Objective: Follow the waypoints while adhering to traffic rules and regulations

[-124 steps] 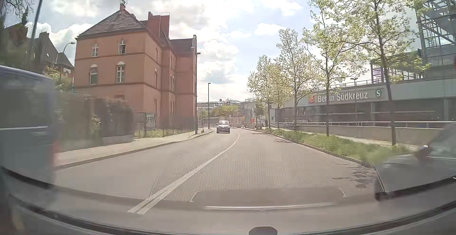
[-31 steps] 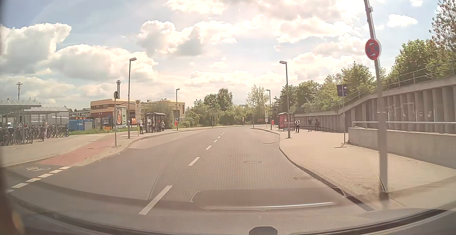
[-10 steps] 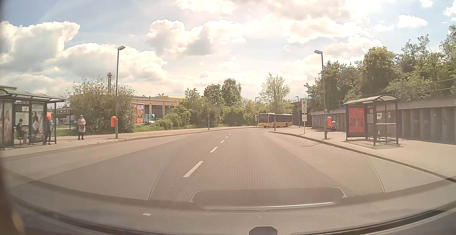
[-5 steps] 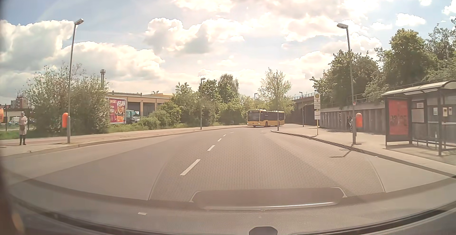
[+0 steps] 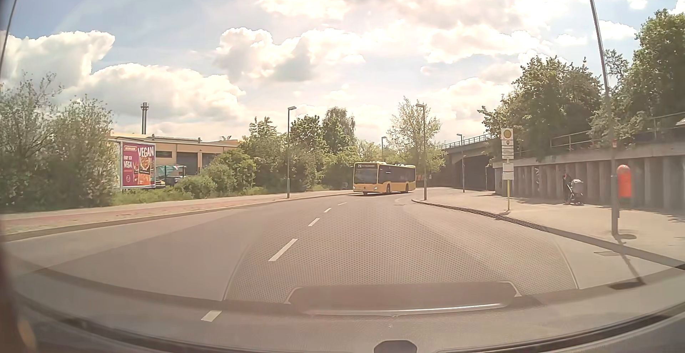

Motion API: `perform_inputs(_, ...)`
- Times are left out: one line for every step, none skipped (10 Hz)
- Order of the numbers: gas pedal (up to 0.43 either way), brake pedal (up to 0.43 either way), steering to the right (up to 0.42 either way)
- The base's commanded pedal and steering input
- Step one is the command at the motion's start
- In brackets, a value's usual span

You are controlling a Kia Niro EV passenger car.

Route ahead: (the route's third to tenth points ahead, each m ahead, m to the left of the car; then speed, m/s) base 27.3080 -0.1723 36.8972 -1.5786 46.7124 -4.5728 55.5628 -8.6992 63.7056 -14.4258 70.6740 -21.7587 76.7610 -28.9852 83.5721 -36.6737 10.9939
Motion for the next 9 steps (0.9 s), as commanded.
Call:
perform_inputs(0.039, 0.018, 0.006)
perform_inputs(0.039, 0.018, 0.006)
perform_inputs(0.047, 0.018, 0.006)
perform_inputs(0.047, 0.018, 0.005)
perform_inputs(0.059, 0.018, 0.004)
perform_inputs(0.059, 0.018, 0.003)
perform_inputs(0.059, 0.018, 0.003)
perform_inputs(0.059, 0.018, 0.003)
perform_inputs(0.059, 0.018, 0.004)
